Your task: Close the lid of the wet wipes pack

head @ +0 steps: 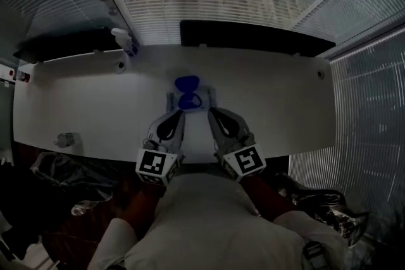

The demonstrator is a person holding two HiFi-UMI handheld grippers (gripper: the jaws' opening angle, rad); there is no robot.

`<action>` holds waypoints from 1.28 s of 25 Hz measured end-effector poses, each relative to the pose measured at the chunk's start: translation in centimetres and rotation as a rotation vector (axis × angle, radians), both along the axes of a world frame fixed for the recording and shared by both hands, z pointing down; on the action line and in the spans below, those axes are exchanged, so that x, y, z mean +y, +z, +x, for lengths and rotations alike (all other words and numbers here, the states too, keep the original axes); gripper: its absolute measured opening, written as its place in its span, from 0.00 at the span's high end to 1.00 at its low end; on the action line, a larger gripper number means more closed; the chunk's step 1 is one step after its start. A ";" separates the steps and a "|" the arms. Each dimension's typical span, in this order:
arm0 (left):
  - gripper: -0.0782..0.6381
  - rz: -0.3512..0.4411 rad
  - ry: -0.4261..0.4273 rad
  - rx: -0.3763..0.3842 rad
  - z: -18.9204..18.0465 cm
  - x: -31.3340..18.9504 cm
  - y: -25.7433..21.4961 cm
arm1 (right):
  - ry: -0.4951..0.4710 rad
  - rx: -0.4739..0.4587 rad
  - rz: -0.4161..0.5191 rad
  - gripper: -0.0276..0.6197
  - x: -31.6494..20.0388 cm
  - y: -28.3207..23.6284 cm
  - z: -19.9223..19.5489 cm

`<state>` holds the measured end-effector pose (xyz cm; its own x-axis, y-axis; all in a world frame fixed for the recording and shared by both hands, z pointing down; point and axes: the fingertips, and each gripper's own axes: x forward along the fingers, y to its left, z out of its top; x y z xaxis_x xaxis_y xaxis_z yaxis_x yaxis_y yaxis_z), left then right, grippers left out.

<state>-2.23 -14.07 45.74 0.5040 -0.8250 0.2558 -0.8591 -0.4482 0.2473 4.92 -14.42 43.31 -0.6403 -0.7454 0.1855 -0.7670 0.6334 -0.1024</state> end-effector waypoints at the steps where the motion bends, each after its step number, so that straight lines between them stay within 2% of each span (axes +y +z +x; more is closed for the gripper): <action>1: 0.89 -0.010 0.002 -0.002 0.0 -0.3 0.4 | -0.006 -0.004 -0.009 0.95 -0.3 0.3 -0.3; 7: 0.89 -0.078 0.009 -0.010 -0.3 -0.7 3.7 | -0.032 0.038 -0.079 0.95 -1.1 4.3 -0.8; 14: 0.89 -0.180 0.005 -0.062 -1.1 -1.1 11.2 | -0.061 0.119 -0.128 0.95 -3.5 9.9 -1.8; 23: 0.89 -0.256 -0.019 -0.087 -2.2 -2.9 18.0 | -0.058 0.242 -0.256 0.95 -8.0 19.3 -0.4; 32: 0.89 -0.345 -0.045 -0.114 -3.0 -3.7 25.2 | -0.076 0.302 -0.347 0.91 -12.1 26.2 0.0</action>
<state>-5.21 -17.76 70.92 0.4213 -0.7012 0.5752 -0.9068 -0.3163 0.2786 4.93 -26.48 69.55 -0.5696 -0.5595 0.6021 -0.7479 0.6567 -0.0972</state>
